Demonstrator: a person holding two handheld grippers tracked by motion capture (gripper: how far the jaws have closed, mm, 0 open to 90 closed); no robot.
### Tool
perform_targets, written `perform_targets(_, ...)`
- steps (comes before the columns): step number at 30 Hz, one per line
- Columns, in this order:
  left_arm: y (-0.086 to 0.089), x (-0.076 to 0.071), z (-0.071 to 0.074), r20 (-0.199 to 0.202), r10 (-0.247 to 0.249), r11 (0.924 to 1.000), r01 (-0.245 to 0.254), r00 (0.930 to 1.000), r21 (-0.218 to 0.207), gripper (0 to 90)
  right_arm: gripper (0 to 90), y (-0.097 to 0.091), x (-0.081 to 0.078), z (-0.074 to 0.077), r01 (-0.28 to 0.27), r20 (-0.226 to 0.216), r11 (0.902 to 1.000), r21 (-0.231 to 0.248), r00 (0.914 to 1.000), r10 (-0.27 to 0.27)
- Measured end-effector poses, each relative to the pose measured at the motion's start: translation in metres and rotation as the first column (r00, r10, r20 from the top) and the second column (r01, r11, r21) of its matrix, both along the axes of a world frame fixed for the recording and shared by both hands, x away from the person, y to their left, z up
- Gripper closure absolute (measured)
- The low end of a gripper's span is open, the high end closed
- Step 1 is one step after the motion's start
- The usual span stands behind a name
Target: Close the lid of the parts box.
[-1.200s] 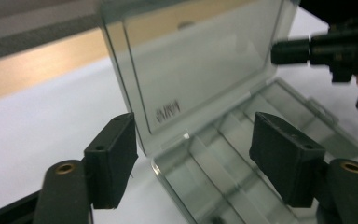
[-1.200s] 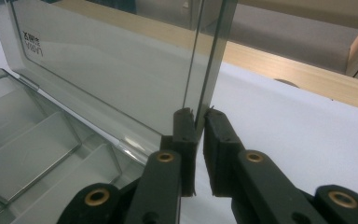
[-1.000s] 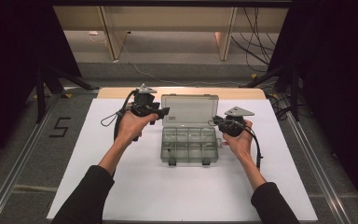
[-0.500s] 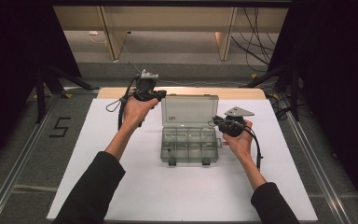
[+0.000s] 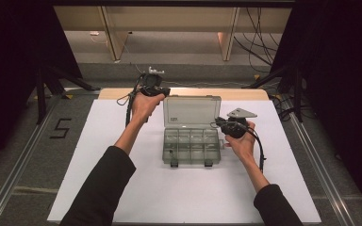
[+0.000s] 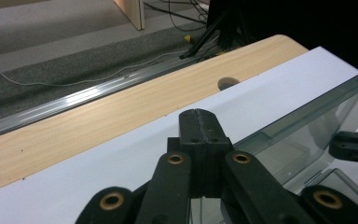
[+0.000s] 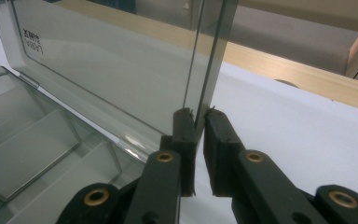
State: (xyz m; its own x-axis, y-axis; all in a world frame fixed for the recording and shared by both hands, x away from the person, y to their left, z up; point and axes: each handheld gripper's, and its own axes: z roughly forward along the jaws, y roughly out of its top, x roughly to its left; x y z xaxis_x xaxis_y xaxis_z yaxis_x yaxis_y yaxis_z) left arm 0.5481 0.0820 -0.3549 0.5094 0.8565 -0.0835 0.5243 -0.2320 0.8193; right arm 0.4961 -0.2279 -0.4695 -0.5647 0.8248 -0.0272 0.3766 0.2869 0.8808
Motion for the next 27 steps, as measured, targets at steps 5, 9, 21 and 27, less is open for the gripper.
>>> perform_targets(5,-0.001,0.0,-0.001,-0.009,0.005,1.0,-0.005,0.9999,-0.006,89.8,83.7,0.001,-0.001,0.0,0.004,-0.009,1.0,0.004,1.0,-0.004)
perform_targets(9,-0.001,-0.004,0.001,-0.009,-0.007,1.0,0.007,0.9999,0.005,89.8,83.6,0.001,-0.002,0.001,0.002,-0.023,0.9999,0.01,0.9997,-0.002)
perform_targets(21,-0.003,-0.023,0.005,-0.049,-0.098,0.9921,0.101,0.994,0.075,89.8,66.3,-0.001,-0.01,0.002,0.017,-0.006,0.9997,0.018,0.9998,-0.017)
perform_targets(27,-0.002,-0.036,0.005,-0.05,-0.12,0.9908,0.123,0.9915,0.057,89.7,49.7,-0.001,-0.021,0.014,-0.002,0.026,0.9986,0.053,0.9997,0.0)
